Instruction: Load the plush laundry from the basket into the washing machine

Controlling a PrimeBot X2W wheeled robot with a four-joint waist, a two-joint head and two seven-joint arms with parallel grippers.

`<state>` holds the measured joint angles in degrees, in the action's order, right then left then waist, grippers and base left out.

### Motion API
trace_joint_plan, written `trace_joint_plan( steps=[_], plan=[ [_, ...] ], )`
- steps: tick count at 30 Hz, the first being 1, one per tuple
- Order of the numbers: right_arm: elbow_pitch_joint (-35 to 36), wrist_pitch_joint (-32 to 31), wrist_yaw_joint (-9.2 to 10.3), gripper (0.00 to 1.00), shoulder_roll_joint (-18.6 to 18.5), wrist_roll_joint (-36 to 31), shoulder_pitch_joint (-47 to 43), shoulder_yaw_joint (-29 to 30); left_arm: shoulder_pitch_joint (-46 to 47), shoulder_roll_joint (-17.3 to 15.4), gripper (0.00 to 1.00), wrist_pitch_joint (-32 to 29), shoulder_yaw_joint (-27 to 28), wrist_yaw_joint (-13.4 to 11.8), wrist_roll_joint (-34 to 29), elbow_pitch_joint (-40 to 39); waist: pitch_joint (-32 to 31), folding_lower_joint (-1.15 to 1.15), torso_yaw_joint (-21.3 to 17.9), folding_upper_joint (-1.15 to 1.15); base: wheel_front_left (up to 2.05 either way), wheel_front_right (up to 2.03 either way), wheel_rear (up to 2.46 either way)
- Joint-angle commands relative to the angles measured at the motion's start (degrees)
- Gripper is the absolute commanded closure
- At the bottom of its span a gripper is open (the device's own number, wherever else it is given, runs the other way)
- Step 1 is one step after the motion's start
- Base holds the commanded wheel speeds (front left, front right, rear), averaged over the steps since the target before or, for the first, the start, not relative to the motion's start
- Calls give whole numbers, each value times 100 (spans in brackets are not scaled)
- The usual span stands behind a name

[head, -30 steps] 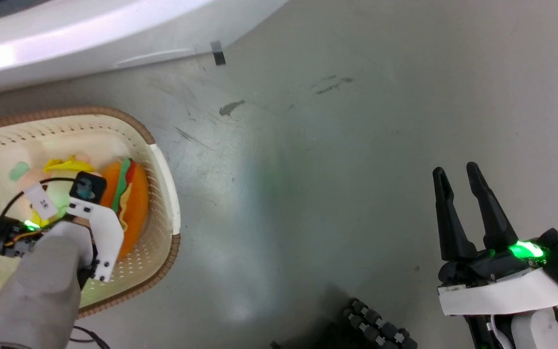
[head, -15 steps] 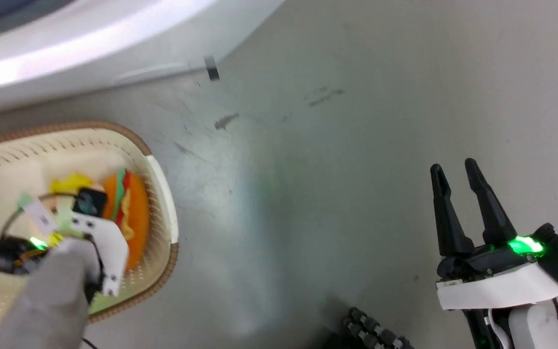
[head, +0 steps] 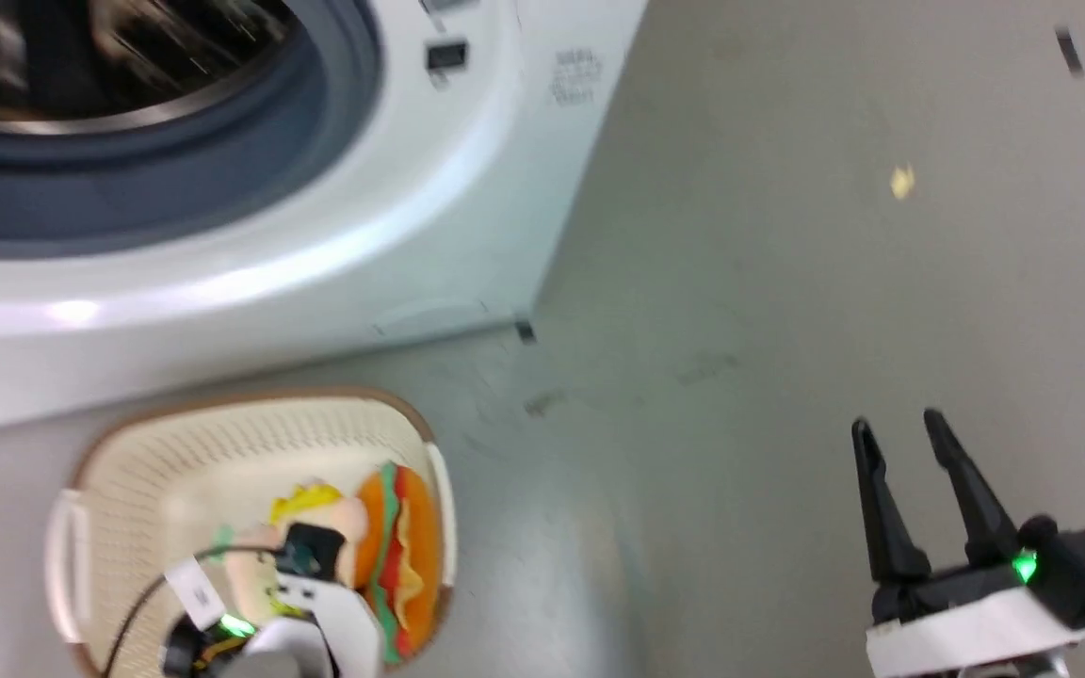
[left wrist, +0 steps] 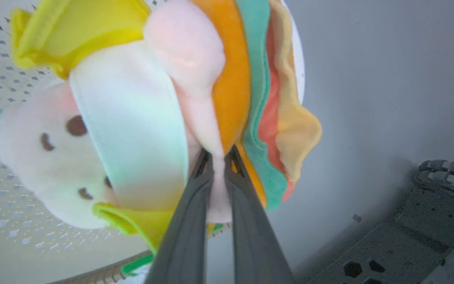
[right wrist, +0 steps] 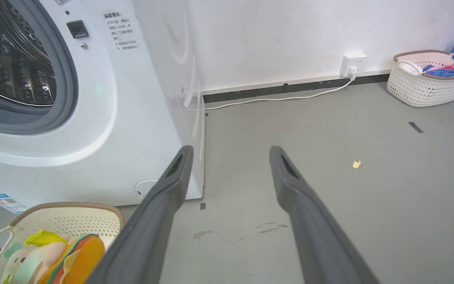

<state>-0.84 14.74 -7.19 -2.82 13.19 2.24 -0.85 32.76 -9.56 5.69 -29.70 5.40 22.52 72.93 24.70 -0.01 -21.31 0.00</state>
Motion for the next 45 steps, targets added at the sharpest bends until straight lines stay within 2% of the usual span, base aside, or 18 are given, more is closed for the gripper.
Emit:
trace_joint_plan(
  steps=[1,9,13,21,25,30,35,40,45],
  plan=[
    [-12,26,-30,0,-6,-108,-147,52,-177,88,100,241,4,58,67,-62,-933,1,603,0,0,0,0],
    [-6,26,-30,0,-6,-223,-559,138,-507,255,100,798,87,124,266,-404,-1598,1,1017,0,0,0,0],
    [16,26,-30,0,-6,-256,-746,121,-682,206,100,918,307,81,409,-982,-1830,1,1144,0,0,0,0],
    [83,26,-30,0,-6,-293,-912,103,-1268,-128,100,930,1026,-420,188,-3799,-1946,1,1209,0,0,0,0],
    [138,26,-30,0,-6,-276,-865,37,-1217,-312,100,921,1228,-599,93,-4773,-1747,1,1148,0,0,0,0],
    [188,26,-30,0,-6,-206,-673,-21,-674,-649,100,374,1473,-809,104,-5567,-1275,1,967,0,0,0,0],
    [198,26,-30,0,-6,-93,-428,-82,92,-1079,100,-413,1657,-900,88,-5829,-701,1,719,0,0,0,0],
    [208,26,-30,0,-6,42,-193,-127,1035,-1442,100,-1206,1738,-832,108,-5523,-101,1,499,0,0,0,0],
    [209,26,-30,0,-6,222,49,-176,1982,-1684,100,-1641,1736,-795,5,-5070,421,1,299,0,0,0,0]
  ],
)
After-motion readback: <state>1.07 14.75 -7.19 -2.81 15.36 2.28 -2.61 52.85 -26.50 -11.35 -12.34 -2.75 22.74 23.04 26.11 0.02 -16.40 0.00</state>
